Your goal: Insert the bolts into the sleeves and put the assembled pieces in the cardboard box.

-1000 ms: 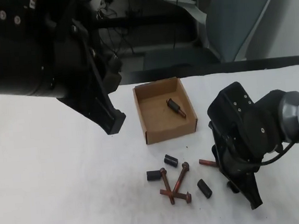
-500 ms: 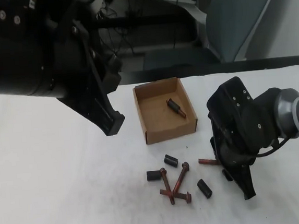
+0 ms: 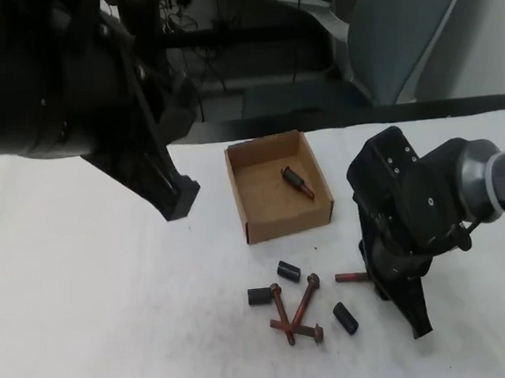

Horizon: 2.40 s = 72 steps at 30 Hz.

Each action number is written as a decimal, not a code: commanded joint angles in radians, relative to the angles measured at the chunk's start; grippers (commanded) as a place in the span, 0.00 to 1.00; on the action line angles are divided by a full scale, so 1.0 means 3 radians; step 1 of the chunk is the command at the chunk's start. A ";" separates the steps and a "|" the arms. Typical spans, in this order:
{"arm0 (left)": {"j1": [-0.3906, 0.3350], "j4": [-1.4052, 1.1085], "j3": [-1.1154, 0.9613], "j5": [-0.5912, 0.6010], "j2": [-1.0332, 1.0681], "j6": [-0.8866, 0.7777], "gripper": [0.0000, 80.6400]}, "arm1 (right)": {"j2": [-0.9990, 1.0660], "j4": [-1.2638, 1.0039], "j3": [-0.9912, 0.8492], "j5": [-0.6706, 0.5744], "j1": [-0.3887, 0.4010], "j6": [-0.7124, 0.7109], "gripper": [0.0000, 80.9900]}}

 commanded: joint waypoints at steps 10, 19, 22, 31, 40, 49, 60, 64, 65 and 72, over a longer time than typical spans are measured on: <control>0.0007 -0.0551 0.0225 0.0123 -0.0449 -0.0285 0.02 | -0.0090 -0.1314 0.0076 -0.0124 -0.0011 -0.1774 0.01; -0.0003 -0.1283 0.1216 0.0123 -0.1289 -0.1339 0.02 | -0.1131 -0.1331 0.0076 -0.0426 0.0004 -0.4248 0.01; -0.0056 -0.1656 0.1640 0.0329 -0.1409 -0.1564 0.02 | -0.1513 -0.1331 0.0076 -0.0750 0.0093 -0.4827 0.01; -0.0404 -0.3149 0.2960 0.0185 -0.1193 -0.1865 0.02 | -0.2294 -0.1217 0.0076 -0.0429 0.0769 -0.6003 0.01; -0.0652 -0.4111 0.3304 0.0192 -0.0784 -0.2044 0.02 | -0.2161 -0.1275 0.0409 -0.0191 0.1335 -0.6274 0.01; -0.0662 -0.4336 0.3304 -0.0007 -0.0521 -0.1987 0.02 | -0.2120 -0.2160 0.0792 0.0095 0.1733 -0.5614 0.01; -0.0662 -0.4630 0.3304 -0.0078 -0.0306 -0.1949 0.02 | -0.2120 -0.2231 0.0792 0.0052 0.2023 -0.5499 0.01; -0.0662 -0.4646 0.3298 -0.0071 -0.0305 -0.1956 0.02 | -0.2120 -0.2145 0.0792 0.0052 0.2026 -0.5509 0.01; -0.0662 -0.4649 0.3298 -0.0055 -0.0305 -0.1956 0.02 | -0.2120 -0.2154 0.0811 0.0052 0.2026 -0.5514 0.01; -0.0662 -0.4651 0.3298 0.0001 -0.0305 -0.2019 0.02 | -0.2120 -0.2174 0.0883 0.0160 0.2026 -0.5556 0.01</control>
